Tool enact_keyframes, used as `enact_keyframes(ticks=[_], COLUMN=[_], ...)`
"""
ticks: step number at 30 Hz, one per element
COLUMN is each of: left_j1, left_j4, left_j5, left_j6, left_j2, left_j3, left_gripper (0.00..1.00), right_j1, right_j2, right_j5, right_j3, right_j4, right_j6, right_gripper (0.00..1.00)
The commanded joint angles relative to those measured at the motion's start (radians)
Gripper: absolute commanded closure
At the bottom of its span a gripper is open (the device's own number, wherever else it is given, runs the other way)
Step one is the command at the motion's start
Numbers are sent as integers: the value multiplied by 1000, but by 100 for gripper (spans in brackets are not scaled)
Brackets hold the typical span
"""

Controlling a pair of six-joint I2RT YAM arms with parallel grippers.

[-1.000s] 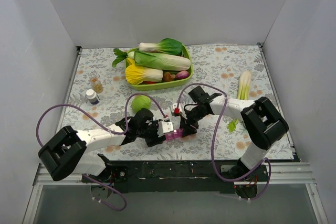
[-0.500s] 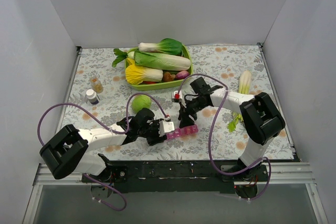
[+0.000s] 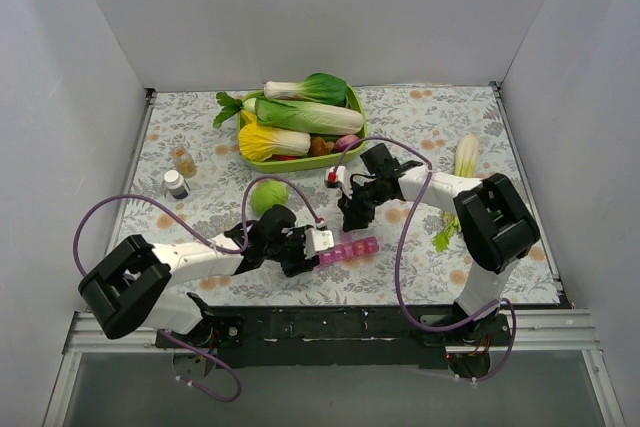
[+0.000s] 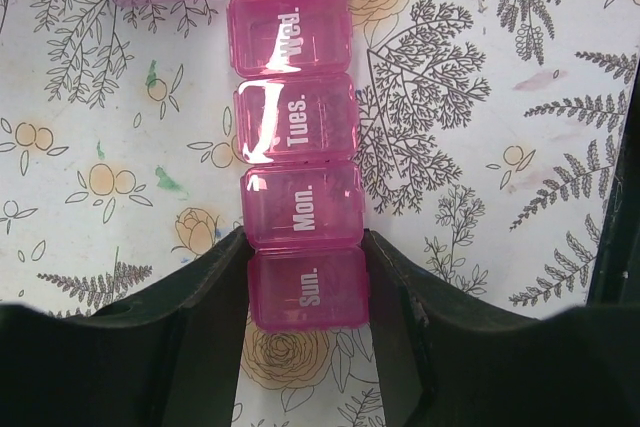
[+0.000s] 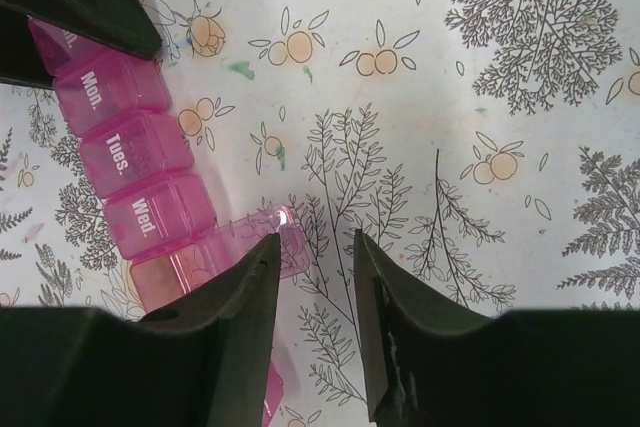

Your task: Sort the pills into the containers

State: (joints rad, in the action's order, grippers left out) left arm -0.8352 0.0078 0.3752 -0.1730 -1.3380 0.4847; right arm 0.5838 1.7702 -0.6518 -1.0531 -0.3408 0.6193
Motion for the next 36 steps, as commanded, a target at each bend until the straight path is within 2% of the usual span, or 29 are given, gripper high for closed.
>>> enact_keyframes(ticks=[1,2,4,5,6,8,9,13,17,20,23,25,26,27,29,30,32,33,36], left_j1=[-7,-7,-5,-4,4,14,24,38,38,44,76,143,177,265,374,497,631,763,893], left_j4=[-16,-14,-14,-12,16,40,46,37,-2,-28,-70,-144,-246,-296,-404,-428,-483,-499,-517], left_j5=[-42,-48,-73,-75,-73,-76,-76,-38,-16,-41,-160,-270,-306,-346,-450,-473,-428,-395,-406], left_j6=[-34,-48,-69,-91,-100,-140,-158,-207,-290,-371,-517,-606,-621,-631,-669,-689,-732,-747,-824], left_j2=[-10,-4,5,23,36,59,81,123,190,296,404,445,471,480,488,479,439,374,250], left_j3=[25,32,32,32,32,29,32,52,94,117,158,208,274,311,386,405,436,466,511], left_gripper=[98,96,85,80,68,56,45,31,22,14,2,2,2,2,2,2,2,2,2], right_j1=[-2,-6,-25,-33,-50,-67,-82,-98,-105,-145,-206,-234,-240,-245,-246,-246,-245,-246,-246], right_j2=[-11,-24,-41,-60,-69,-109,-126,-219,-358,-448,-447,-433,-439,-451,-489,-495,-488,-483,-466], right_j5=[14,12,-26,-35,-48,-54,-48,-19,46,101,19,-139,-182,-213,-212,-203,-210,-218,-235], right_j3=[-62,-86,-180,-212,-272,-301,-301,-218,-118,-26,19,25,50,68,96,113,117,122,136], right_j4=[-35,-68,-142,-217,-245,-294,-296,-254,-172,-49,-26,-82,-76,-58,-8,3,-1,-1,-9], right_j6=[-4,9,39,60,71,83,85,80,82,2,-56,-23,-4,-4,-7,-9,-7,-7,3], right_gripper=[55,52,45,38,34,24,22,18,13,7,7,7,7,7,7,7,6,7,7])
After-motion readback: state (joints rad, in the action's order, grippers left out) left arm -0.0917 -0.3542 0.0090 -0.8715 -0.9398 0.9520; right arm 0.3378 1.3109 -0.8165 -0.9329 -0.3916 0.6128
